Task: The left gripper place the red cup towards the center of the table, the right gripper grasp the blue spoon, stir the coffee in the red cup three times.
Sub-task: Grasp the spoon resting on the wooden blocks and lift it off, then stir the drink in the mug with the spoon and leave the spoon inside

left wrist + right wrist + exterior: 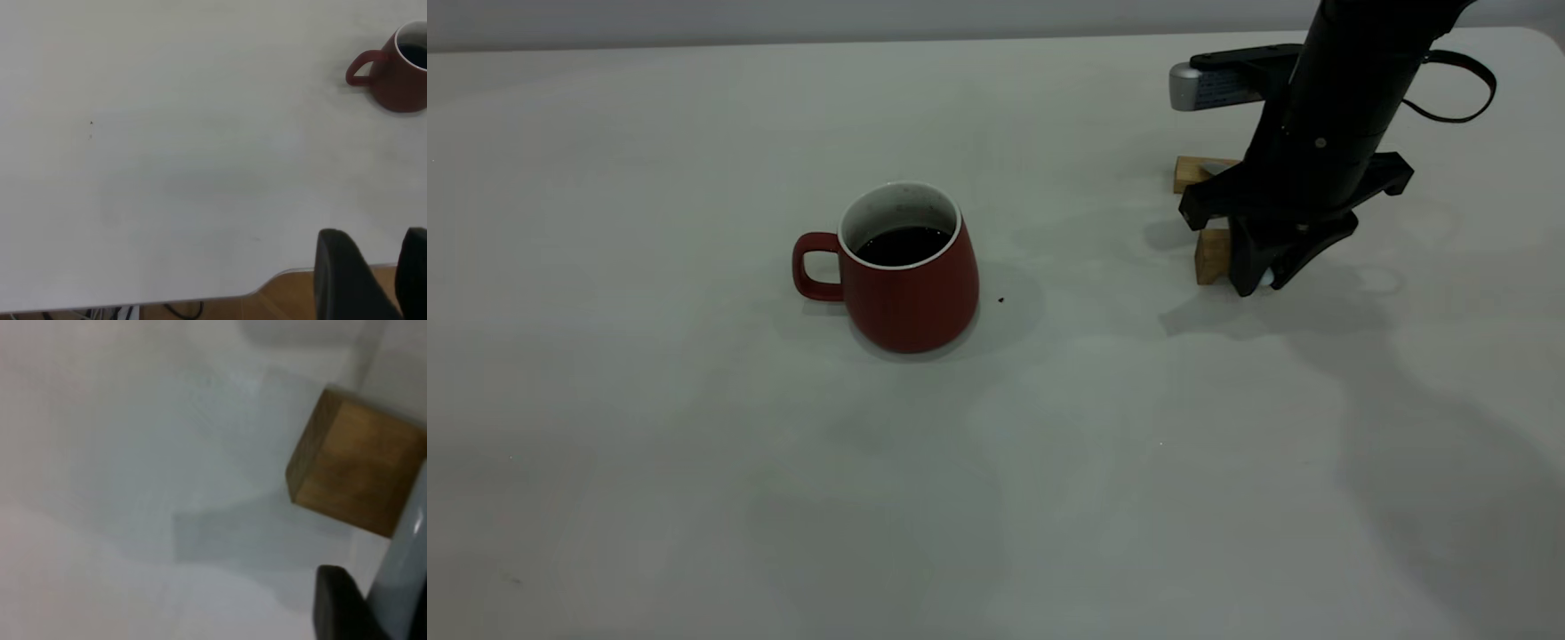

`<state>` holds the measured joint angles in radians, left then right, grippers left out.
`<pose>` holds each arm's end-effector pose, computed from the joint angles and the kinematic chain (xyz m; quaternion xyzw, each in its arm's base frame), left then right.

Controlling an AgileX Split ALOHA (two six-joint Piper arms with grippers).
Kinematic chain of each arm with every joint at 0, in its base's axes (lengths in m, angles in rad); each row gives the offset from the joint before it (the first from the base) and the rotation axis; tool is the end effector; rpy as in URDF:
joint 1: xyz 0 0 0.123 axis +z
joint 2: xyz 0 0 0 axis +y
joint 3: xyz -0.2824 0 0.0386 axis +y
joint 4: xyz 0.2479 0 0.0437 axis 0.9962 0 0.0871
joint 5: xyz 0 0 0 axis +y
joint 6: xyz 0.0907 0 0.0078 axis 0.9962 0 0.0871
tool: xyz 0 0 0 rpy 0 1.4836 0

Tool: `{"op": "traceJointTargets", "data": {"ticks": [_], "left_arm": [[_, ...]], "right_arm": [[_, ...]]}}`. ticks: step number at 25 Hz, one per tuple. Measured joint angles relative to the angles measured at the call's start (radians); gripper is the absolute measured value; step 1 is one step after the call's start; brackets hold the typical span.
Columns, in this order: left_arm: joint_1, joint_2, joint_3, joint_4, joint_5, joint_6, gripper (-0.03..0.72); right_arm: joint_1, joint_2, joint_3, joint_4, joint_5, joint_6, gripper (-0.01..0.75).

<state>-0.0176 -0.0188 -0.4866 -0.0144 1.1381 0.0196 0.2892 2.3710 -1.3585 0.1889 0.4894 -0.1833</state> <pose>-0.0096 -0.0010 0.2672 0.0168 0.8713 -0.0067 0.4905 0.3931 0.1254 0.0154 -0.1550 0.9836 0.0547 0.0748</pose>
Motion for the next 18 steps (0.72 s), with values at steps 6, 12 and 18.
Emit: {"op": "traceJointTargets", "data": {"ticks": [6,12,18], "left_arm": [[0.000,0.000,0.000,0.000,0.000,0.000,0.270],[0.000,0.000,0.000,0.000,0.000,0.000,0.270],[0.000,0.000,0.000,0.000,0.000,0.001,0.270]], "right_arm": [[0.001,-0.050,0.000,-0.003,0.071,0.010,0.145],[0.015,-0.272,0.000,0.323,0.201,0.035,0.145],[0.063,-0.337,0.000,0.975,0.280,0.145,0.145]]}}
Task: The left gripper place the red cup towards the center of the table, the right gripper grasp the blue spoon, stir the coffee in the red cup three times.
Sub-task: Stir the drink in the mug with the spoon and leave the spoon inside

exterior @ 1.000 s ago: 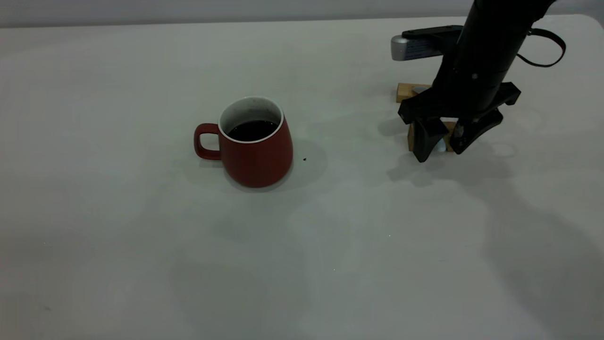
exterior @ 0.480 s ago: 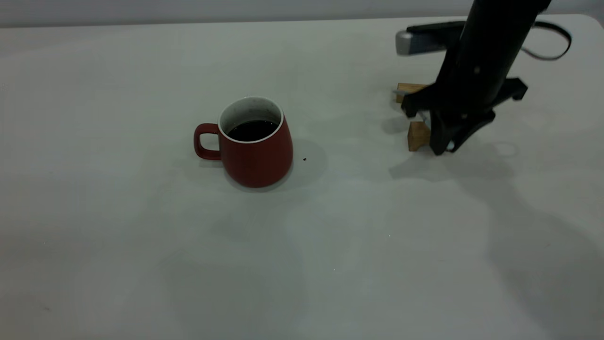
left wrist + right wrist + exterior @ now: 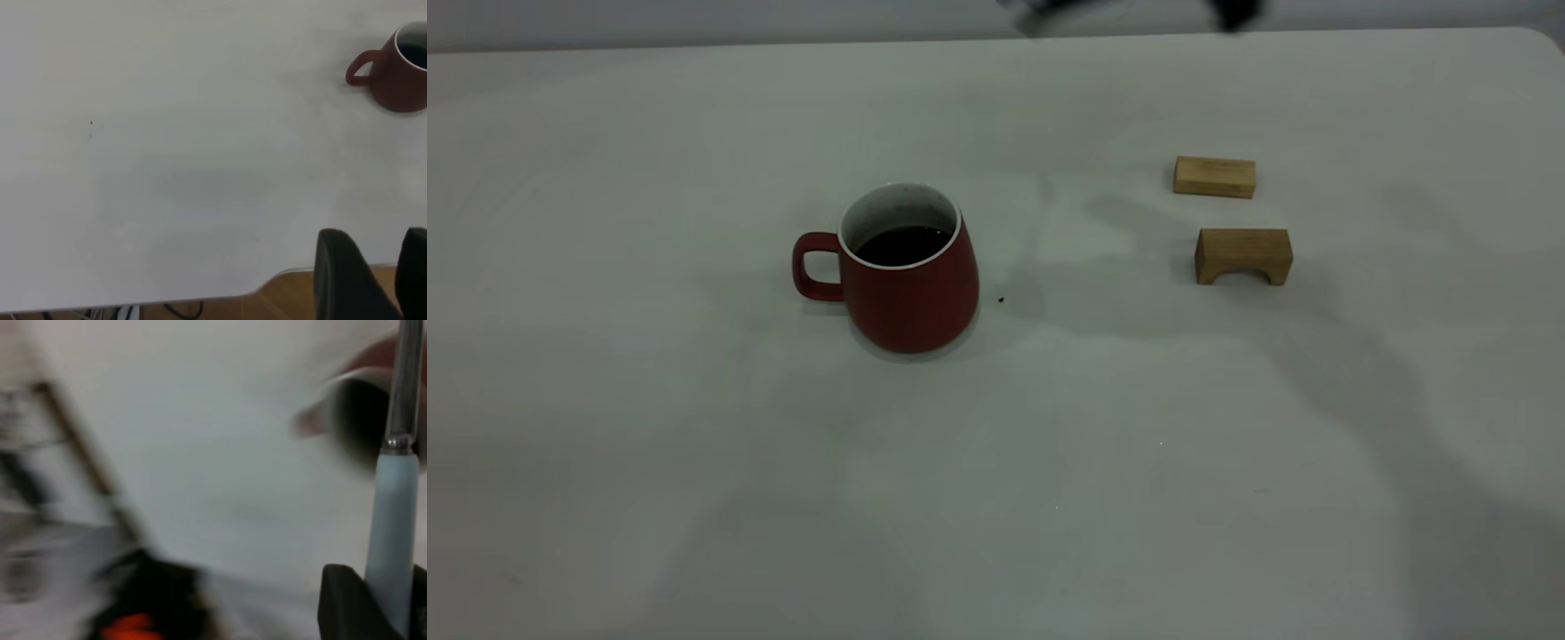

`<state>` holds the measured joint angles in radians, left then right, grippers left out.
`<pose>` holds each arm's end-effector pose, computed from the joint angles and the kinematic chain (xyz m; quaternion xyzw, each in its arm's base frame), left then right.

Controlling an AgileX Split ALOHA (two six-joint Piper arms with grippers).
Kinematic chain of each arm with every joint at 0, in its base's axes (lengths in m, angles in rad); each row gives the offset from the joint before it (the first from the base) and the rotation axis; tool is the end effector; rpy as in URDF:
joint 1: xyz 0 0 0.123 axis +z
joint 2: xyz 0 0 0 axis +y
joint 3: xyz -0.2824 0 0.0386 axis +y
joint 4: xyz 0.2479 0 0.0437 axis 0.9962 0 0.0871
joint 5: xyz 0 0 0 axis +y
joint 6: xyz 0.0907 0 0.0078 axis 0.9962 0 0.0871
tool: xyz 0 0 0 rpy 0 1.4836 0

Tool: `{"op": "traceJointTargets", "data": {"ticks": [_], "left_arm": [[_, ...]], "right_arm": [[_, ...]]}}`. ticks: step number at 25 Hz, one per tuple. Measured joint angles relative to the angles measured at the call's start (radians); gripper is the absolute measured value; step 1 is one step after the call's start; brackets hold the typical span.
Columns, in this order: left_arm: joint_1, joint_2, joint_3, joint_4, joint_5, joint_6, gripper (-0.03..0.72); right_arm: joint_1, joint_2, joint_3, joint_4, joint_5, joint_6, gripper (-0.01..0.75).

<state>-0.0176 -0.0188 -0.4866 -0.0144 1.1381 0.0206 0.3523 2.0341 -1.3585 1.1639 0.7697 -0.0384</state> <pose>-0.0096 -0.0010 0.2672 0.0172 0.8713 -0.0064 0.4905 0.3759 0.2003 0.1803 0.1839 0.8832 0.4309 0.0216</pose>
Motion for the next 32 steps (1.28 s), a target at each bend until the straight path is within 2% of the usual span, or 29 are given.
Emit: {"op": "traceJointTargets", "data": {"ticks": [3,6,8,14,18,28,32], "left_arm": [[0.000,0.000,0.000,0.000,0.000,0.000,0.270],[0.000,0.000,0.000,0.000,0.000,0.000,0.270],[0.000,0.000,0.000,0.000,0.000,0.000,0.270],[0.000,0.000,0.000,0.000,0.000,0.000,0.270],[0.000,0.000,0.000,0.000,0.000,0.000,0.270],[0.000,0.000,0.000,0.000,0.000,0.000,0.270],[0.000,0.000,0.000,0.000,0.000,0.000,0.270]], "right_arm": [[0.039,0.000,0.001,0.260,0.005,0.048,0.145],[0.095,0.006,0.001,0.494,0.005,0.176,0.145],[0.130,0.010,0.001,0.565,0.004,0.285,0.145],[0.158,0.028,0.001,0.590,0.012,0.582,0.145],[0.165,0.057,0.001,0.594,0.012,0.711,0.145],[0.129,0.199,-0.003,0.595,0.033,0.744,0.145],[0.127,0.271,-0.065,0.595,0.052,0.744,0.145]]}}
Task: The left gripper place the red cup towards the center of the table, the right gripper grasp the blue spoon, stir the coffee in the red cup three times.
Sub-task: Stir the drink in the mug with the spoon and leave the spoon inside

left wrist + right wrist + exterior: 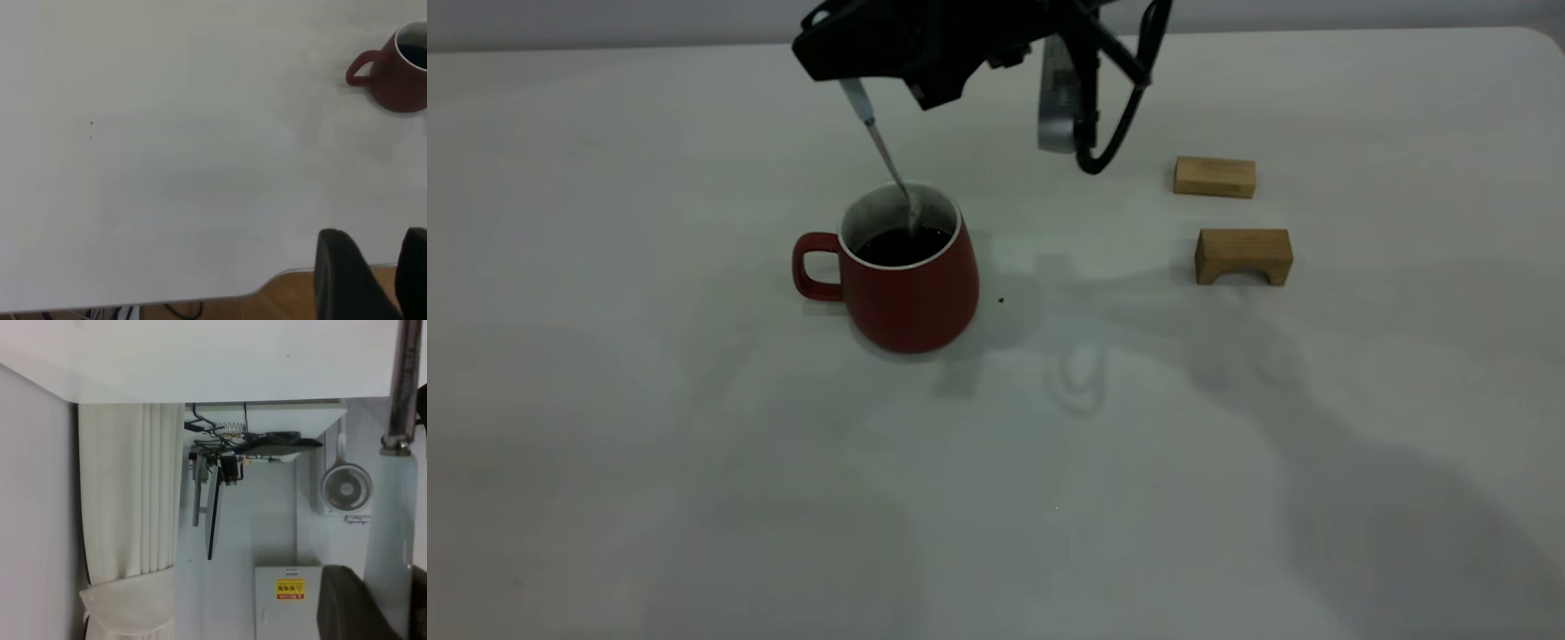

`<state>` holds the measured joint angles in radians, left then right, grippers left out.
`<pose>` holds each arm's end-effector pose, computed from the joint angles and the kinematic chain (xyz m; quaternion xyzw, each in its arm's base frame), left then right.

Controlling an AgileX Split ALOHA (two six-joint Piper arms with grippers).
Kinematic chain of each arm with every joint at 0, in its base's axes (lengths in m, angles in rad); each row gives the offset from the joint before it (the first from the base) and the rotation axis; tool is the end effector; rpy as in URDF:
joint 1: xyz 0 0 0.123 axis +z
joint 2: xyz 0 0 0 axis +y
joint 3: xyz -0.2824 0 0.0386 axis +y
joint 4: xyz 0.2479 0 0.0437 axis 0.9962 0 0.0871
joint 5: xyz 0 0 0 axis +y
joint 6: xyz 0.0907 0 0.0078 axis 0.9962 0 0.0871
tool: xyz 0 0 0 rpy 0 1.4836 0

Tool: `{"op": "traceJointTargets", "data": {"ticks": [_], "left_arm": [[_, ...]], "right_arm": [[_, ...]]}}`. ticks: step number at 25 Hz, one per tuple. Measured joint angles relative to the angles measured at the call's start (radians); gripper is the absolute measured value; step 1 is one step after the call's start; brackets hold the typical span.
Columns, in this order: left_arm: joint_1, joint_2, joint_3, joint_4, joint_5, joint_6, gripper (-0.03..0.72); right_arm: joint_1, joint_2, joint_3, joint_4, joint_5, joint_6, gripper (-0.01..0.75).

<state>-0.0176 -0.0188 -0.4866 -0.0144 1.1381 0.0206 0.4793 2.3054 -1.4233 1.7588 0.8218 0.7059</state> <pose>-0.0096 -0.0010 0.2672 0.0172 0.8713 -0.0064 0.4905 0.3792 0.2710 0.1076 -0.6060 -0.5726 -0.4497 0.3204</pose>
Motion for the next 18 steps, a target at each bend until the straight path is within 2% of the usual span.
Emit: {"op": "traceJointTargets", "data": {"ticks": [10,14,18], "left_arm": [[0.000,0.000,0.000,0.000,-0.001,-0.001,0.270],[0.000,0.000,0.000,0.000,-0.001,-0.001,0.270],[0.000,0.000,0.000,0.000,-0.001,-0.001,0.270]], "right_arm": [[-0.003,0.191,-0.162,0.003,0.036,0.000,0.145],[-0.041,0.201,-0.168,-0.044,0.048,0.016,0.145],[-0.070,0.203,-0.150,-0.064,0.066,0.110,0.145]]}}
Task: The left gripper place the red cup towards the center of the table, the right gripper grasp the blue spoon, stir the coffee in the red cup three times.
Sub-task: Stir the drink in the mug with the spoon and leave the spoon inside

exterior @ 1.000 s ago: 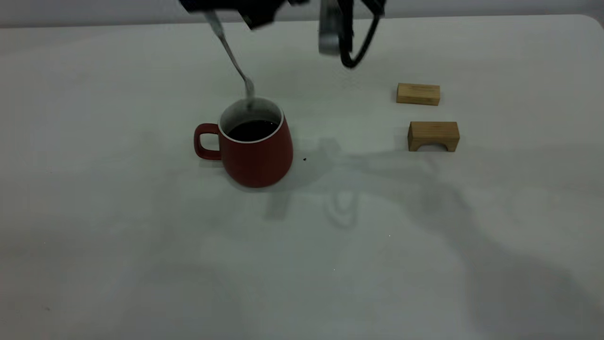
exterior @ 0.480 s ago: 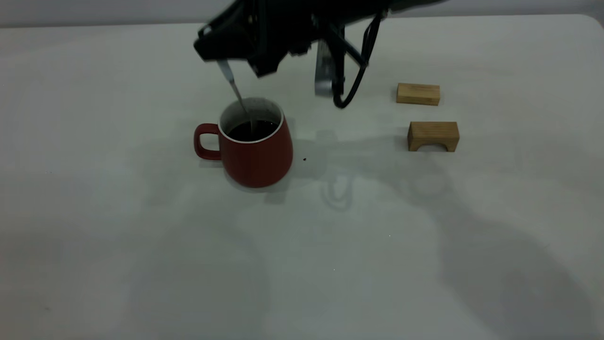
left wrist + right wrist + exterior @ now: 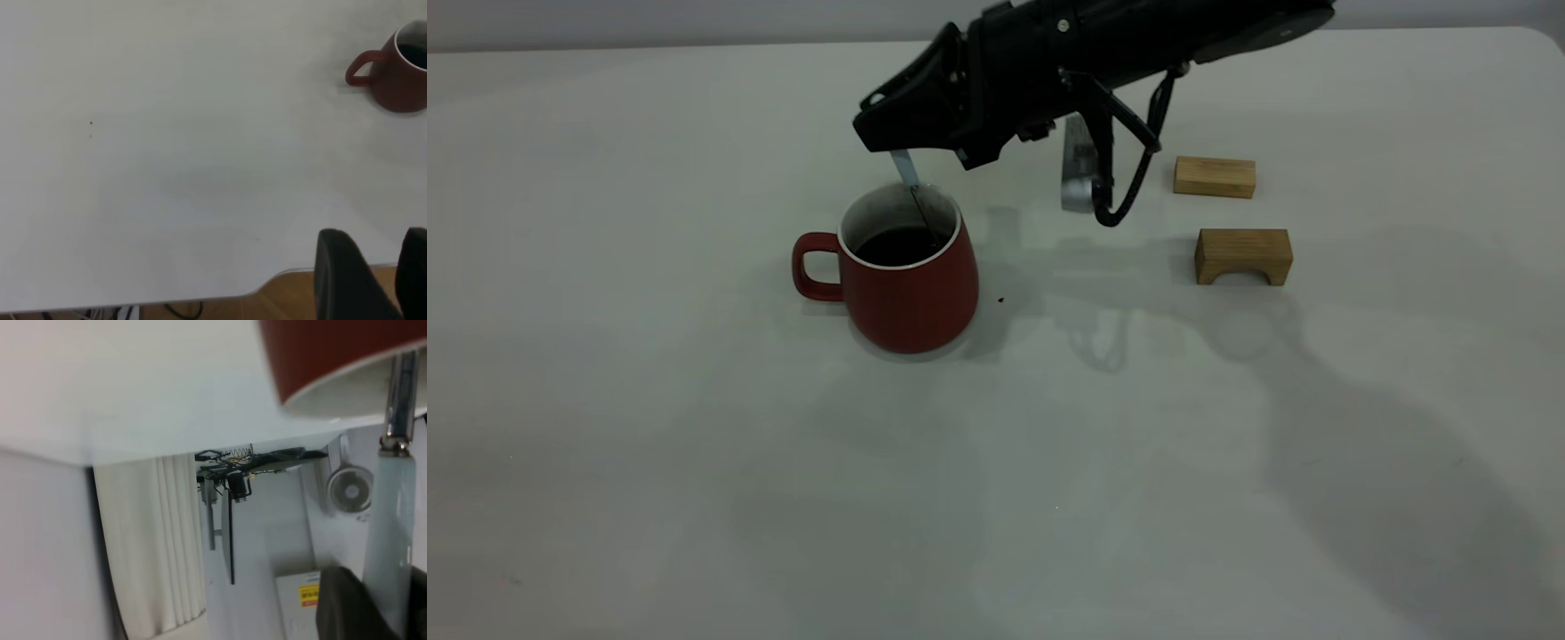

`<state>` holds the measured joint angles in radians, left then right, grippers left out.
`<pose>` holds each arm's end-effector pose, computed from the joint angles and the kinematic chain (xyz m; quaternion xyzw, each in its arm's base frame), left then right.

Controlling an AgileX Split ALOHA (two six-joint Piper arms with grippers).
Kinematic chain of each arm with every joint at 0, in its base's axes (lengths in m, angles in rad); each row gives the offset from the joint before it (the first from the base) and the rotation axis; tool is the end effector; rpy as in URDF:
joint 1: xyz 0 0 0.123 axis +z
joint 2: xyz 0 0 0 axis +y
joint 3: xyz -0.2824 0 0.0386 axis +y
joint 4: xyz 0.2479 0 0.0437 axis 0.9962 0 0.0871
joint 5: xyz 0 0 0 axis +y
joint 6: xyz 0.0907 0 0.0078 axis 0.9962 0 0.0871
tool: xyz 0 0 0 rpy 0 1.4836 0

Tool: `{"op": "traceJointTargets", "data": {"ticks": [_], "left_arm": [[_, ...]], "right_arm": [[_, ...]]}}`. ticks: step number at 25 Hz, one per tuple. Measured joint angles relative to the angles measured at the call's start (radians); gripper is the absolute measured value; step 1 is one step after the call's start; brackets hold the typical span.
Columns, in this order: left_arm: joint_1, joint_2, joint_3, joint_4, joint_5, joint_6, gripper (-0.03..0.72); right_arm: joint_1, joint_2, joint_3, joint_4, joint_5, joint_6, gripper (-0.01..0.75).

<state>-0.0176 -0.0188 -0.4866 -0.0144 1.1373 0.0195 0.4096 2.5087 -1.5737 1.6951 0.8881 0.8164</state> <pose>-0.0096 -0.0010 0.2673 0.0167 0.8711 -0.0067 0.4908 0.4100 0.2545 0.0482 -0.6418 -0.5411 -0.4108 0.3557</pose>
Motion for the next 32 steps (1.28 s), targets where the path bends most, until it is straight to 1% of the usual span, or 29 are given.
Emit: {"op": "traceJointTargets", "data": {"ticks": [2,4,8,11,13,17,20,22,27,30,32], "left_arm": [[0.000,0.000,0.000,0.000,0.000,0.000,0.270],[0.000,0.000,0.000,0.000,0.000,0.000,0.270],[0.000,0.000,0.000,0.000,0.000,0.000,0.270],[0.000,0.000,0.000,0.000,0.000,0.000,0.270],[0.000,0.000,0.000,0.000,0.000,0.000,0.270],[0.000,0.000,0.000,0.000,0.000,0.001,0.270],[0.000,0.000,0.000,0.000,0.000,0.001,0.270],[0.000,0.000,0.000,0.000,0.000,0.001,0.270],[0.000,0.000,0.000,0.000,0.000,0.001,0.270],[0.000,0.000,0.000,0.000,0.000,0.001,0.270],[0.000,0.000,0.000,0.000,0.000,0.001,0.270]], "right_arm": [[0.006,0.001,0.002,0.001,0.014,0.035,0.145],[0.023,0.001,0.002,0.032,0.028,0.032,0.145],[0.053,0.001,-0.014,0.062,0.027,-0.074,0.145],[0.042,0.001,-0.020,0.062,0.014,-0.170,0.145],[0.024,0.001,-0.020,0.047,0.014,-0.182,0.145],[-0.010,0.001,0.003,0.014,0.031,-0.108,0.145],[-0.008,0.001,0.013,0.005,0.043,-0.035,0.145],[0.008,0.001,0.013,0.025,0.049,-0.036,0.145],[0.052,0.001,-0.008,0.062,0.041,-0.134,0.145],[0.044,0.001,-0.013,0.064,0.026,-0.215,0.145],[0.021,0.001,-0.013,0.044,0.026,-0.225,0.145]]}}
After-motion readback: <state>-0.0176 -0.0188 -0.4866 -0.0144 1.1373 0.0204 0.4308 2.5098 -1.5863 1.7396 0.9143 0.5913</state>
